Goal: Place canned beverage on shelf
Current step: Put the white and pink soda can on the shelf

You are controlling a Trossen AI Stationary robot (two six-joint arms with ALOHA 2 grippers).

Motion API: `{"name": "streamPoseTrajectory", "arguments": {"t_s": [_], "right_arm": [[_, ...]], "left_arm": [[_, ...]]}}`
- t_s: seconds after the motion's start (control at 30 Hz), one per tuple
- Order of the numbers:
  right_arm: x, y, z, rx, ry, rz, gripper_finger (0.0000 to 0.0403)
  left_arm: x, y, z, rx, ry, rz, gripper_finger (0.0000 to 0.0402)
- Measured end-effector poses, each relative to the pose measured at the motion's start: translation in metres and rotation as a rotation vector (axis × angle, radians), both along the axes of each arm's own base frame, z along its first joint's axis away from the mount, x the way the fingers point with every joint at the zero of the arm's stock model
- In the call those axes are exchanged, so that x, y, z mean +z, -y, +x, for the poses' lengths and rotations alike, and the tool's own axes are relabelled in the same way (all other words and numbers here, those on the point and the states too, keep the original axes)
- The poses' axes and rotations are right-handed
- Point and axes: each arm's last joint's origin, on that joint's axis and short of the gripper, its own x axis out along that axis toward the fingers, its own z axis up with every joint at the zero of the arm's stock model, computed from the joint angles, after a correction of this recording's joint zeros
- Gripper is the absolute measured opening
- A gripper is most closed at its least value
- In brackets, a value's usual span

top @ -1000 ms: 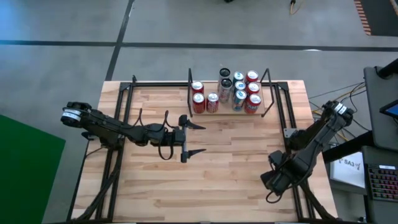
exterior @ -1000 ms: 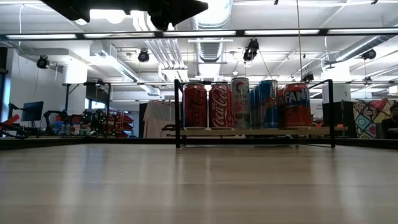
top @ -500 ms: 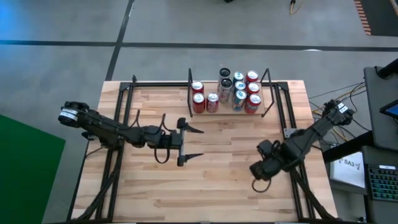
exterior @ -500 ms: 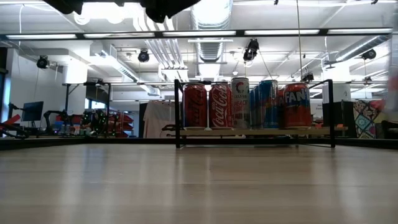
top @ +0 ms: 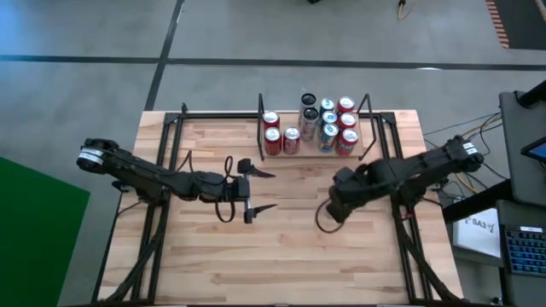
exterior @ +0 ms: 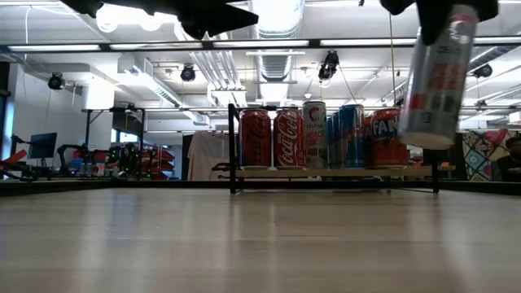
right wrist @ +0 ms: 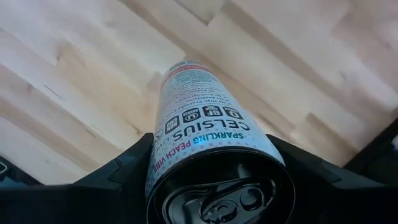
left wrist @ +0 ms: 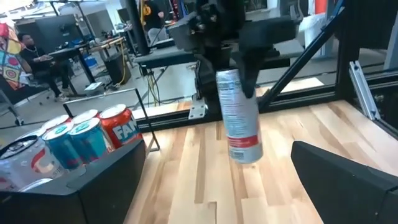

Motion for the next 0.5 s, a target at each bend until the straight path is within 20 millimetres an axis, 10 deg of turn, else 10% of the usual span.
{"name": "streamPoseTrajectory", "arguments": {"t_s": [0.5], "right_arm": [[0.019, 0.037, 0.010, 0.065, 0.072, -0.029, 0.0244]], "left_arm": [[0.003, -0.008, -0.035, 0.000, 0.034, -0.006, 0.0389]]}}
